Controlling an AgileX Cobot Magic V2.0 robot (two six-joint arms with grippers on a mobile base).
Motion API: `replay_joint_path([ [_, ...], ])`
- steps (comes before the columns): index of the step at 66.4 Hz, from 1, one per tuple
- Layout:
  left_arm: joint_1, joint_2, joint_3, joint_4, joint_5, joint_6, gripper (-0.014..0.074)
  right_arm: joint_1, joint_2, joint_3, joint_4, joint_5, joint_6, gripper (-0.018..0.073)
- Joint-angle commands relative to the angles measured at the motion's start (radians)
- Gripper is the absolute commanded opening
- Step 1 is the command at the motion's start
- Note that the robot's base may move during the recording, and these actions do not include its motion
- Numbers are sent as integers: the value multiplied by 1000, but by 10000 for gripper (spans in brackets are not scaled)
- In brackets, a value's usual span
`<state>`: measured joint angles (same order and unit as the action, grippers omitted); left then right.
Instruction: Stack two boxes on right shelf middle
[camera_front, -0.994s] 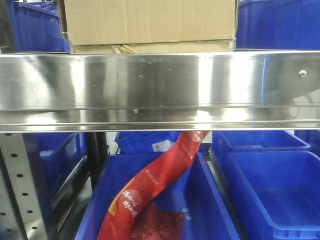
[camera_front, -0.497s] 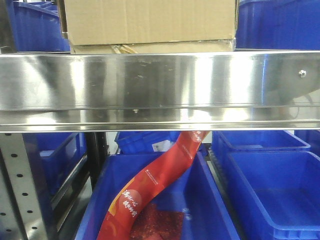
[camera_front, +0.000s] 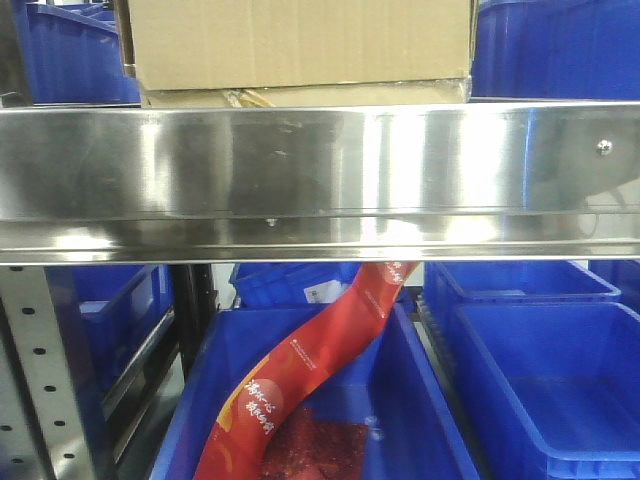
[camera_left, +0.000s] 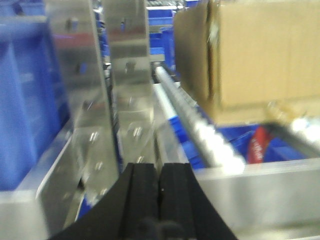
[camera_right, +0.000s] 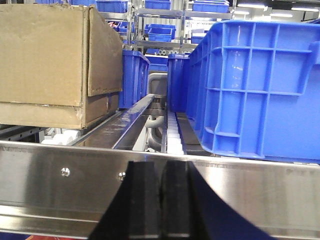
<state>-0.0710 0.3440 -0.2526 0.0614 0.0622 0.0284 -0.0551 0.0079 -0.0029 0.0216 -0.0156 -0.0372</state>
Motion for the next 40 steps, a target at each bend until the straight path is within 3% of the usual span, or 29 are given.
replay_joint_path([
  [1,25,-69,98,-31,-107,40,-111,-6,-8,3,2,-15,-1,-161],
  [24,87,-344,253,-31,-81,38,-111,-6,-8,3,2,-15,-1,-161],
  [30,87,-344,253,-19,-30,-71,-111,-6,-8,3,2,-15,-1,-161],
  [40,87,-344,253,-3,-21,-84,-111,-6,-8,3,2,-15,-1,-161],
])
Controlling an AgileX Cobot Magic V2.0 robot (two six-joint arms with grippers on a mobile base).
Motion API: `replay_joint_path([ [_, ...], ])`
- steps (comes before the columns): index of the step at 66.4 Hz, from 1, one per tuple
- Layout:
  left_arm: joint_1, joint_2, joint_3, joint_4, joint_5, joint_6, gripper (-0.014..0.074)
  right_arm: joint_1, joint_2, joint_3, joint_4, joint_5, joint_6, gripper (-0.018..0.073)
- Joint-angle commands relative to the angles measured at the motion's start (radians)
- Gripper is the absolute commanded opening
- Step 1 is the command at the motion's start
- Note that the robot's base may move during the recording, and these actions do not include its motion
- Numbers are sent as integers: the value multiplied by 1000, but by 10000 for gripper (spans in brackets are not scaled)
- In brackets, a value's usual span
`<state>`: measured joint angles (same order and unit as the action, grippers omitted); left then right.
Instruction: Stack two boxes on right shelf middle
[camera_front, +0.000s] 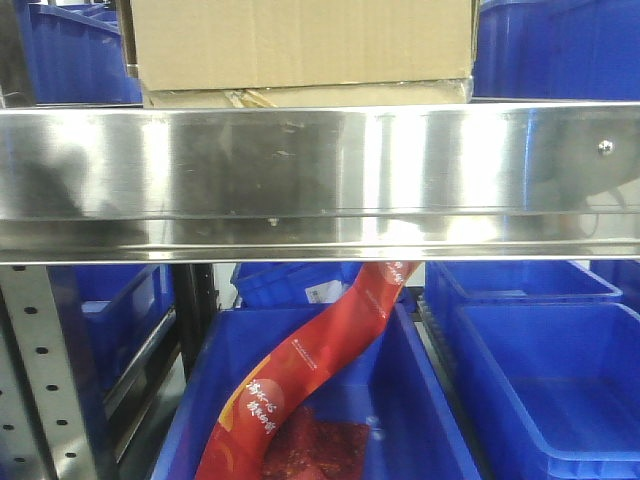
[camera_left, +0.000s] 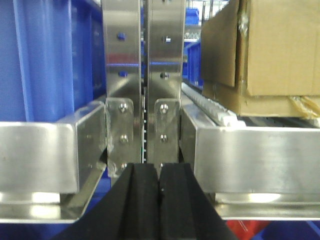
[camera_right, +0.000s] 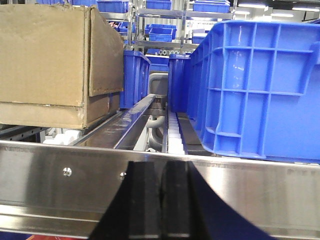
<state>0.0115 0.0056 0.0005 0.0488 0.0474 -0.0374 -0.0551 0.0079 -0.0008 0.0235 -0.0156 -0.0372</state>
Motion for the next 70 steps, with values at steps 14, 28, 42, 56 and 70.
replay_joint_path([
  [14,4,-6,0,9,-11,-18,-111,-6,-8,1,0,-15,-1,-161],
  [28,4,-6,0,9,-11,-18,-111,-6,-8,1,0,-15,-1,-161],
  [42,4,-6,0,9,-11,-18,-111,-6,-8,1,0,-15,-1,-161],
  [56,4,-6,0,9,-11,-18,-111,-6,-8,1,0,-15,-1,-161],
  [70,4,-6,0,9,-11,-18,-111,-6,-8,1,0,-15,-1,-161],
])
